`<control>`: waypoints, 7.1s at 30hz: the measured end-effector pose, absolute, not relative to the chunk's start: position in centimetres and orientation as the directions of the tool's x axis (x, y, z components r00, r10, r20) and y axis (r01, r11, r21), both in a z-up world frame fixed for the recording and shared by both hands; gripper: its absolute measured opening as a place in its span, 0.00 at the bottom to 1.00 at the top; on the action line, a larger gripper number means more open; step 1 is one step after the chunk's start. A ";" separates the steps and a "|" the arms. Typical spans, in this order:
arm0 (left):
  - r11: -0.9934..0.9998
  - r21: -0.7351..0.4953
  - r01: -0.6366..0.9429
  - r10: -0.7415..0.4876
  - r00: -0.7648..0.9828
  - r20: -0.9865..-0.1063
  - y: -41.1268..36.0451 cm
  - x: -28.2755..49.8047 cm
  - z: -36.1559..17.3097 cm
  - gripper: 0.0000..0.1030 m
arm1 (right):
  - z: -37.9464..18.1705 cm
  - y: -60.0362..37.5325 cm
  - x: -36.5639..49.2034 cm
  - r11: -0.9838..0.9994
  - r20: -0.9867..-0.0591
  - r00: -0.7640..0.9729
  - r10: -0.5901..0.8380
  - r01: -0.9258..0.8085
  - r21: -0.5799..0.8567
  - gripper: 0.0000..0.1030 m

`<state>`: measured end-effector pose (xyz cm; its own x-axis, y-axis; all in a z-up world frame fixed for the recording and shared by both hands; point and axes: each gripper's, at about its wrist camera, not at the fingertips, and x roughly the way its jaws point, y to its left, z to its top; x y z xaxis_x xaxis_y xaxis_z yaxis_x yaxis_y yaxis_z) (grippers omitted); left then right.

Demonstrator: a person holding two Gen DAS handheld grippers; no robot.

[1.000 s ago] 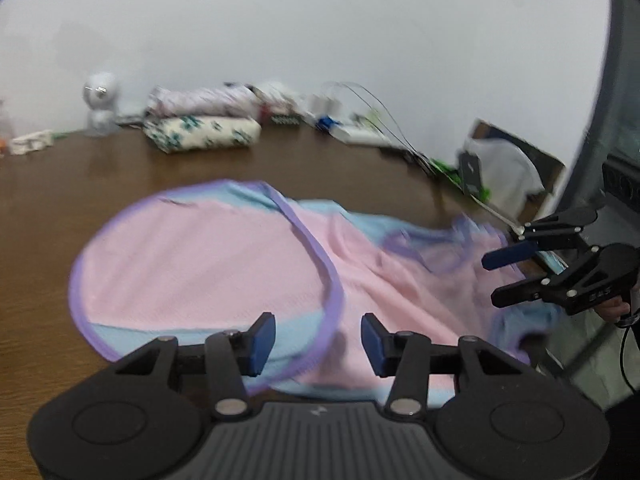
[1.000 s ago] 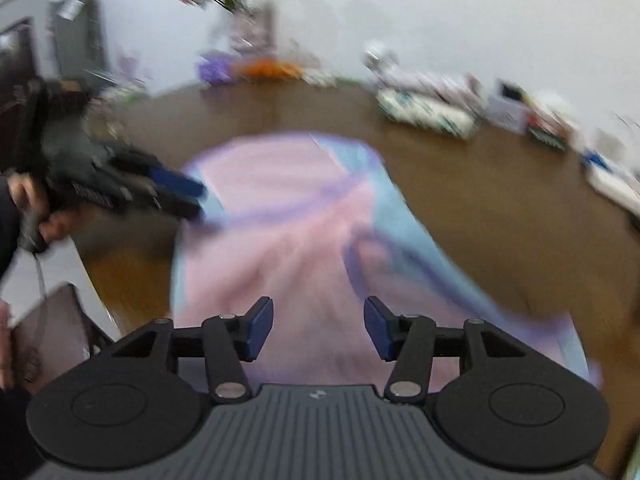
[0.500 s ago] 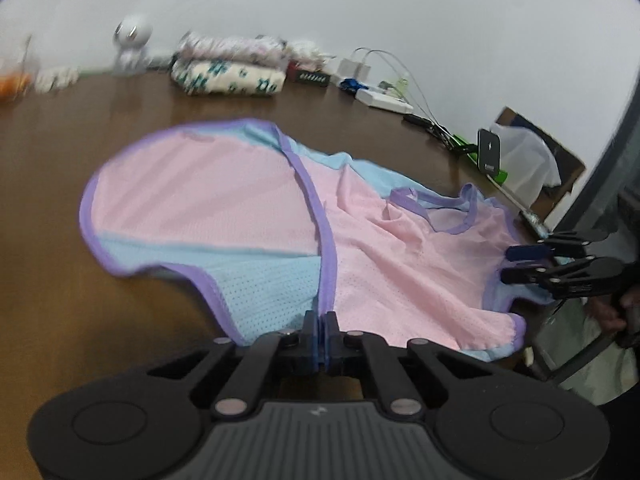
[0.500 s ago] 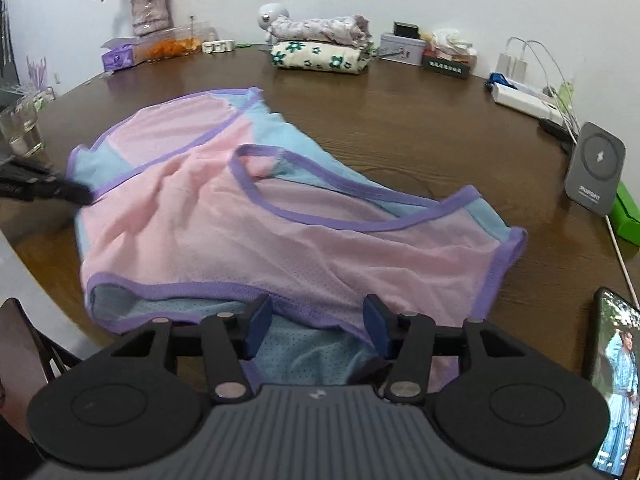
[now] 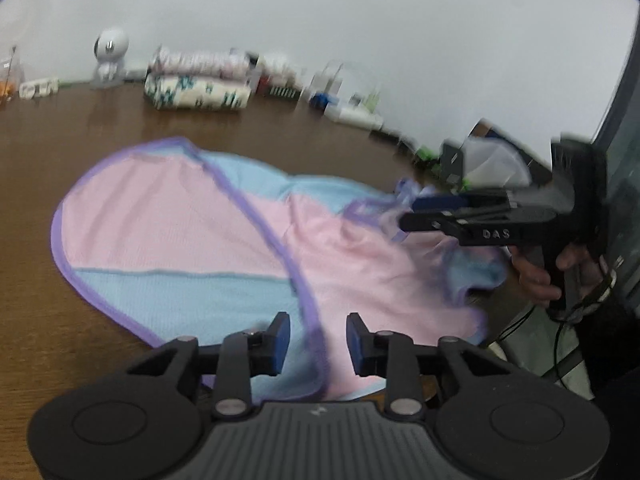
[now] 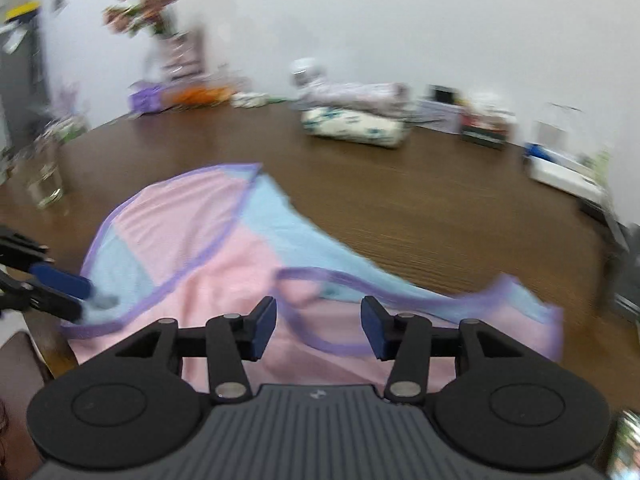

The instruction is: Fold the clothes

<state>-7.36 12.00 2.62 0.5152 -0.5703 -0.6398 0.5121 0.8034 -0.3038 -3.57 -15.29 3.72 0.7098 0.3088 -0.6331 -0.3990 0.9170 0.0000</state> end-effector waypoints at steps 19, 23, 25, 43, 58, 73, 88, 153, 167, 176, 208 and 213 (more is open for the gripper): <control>0.809 -0.298 0.507 -0.562 0.518 -0.645 12.3 -7.2 1.8 0.34 | 4.7 -16.6 -1.7 0.975 -0.593 0.782 0.193 -0.221 0.027 0.44; 0.805 -0.294 0.515 -0.567 0.523 -0.636 12.8 -7.7 1.6 0.33 | 3.8 -10.0 3.0 0.895 -0.647 0.663 0.376 -0.442 0.067 0.40; 0.806 -0.296 0.513 -0.568 0.526 -0.634 13.1 -8.0 1.6 0.32 | 2.7 -6.7 5.6 0.883 -0.686 0.622 0.378 -0.465 0.065 0.38; 0.792 -0.397 0.463 -0.604 0.505 -0.617 14.7 -6.7 1.1 0.16 | 2.6 -6.9 15.7 0.955 -0.714 0.637 0.290 -0.244 0.170 0.05; 0.866 -0.323 0.383 -0.498 0.588 -0.638 16.9 -5.0 2.2 0.09 | 5.0 -13.8 -1.9 0.904 -0.639 0.693 0.334 -0.428 0.008 0.38; 0.861 -0.209 0.463 -0.471 0.574 -0.670 13.3 -5.8 1.8 0.12 | 0.5 -17.3 -8.1 0.976 -0.674 0.721 0.160 -0.219 -0.003 0.43; 0.861 -0.310 0.404 -0.496 0.528 -0.689 12.6 -8.2 3.3 0.14 | 1.3 -20.4 -4.4 0.976 -0.678 0.720 0.151 -0.218 -0.014 0.45; 0.885 -0.421 0.201 -0.442 0.647 -0.621 9.1 11.0 0.8 0.11 | -1.6 -22.8 11.2 0.869 -0.639 0.690 0.340 0.029 0.494 0.00; 0.893 -0.425 0.149 -0.415 0.639 -0.648 9.3 12.5 1.9 0.28 | 0.3 -26.3 9.5 0.768 -0.570 0.688 0.449 0.030 0.640 0.37; 0.930 -0.323 0.178 -0.357 0.648 -0.673 8.4 11.8 2.0 0.12 | -1.0 -22.8 10.4 0.881 -0.628 0.700 0.340 -0.004 0.473 0.05; 0.739 -0.150 0.657 -0.587 0.519 -0.621 12.2 -11.1 0.8 0.01 | 0.7 -23.3 -13.6 0.815 -0.559 0.624 0.545 -0.550 0.181 0.02; 0.720 -0.125 0.683 -0.582 0.496 -0.645 12.1 -11.2 1.3 0.02 | 1.1 -23.7 -13.9 0.828 -0.566 0.634 0.527 -0.533 0.174 0.30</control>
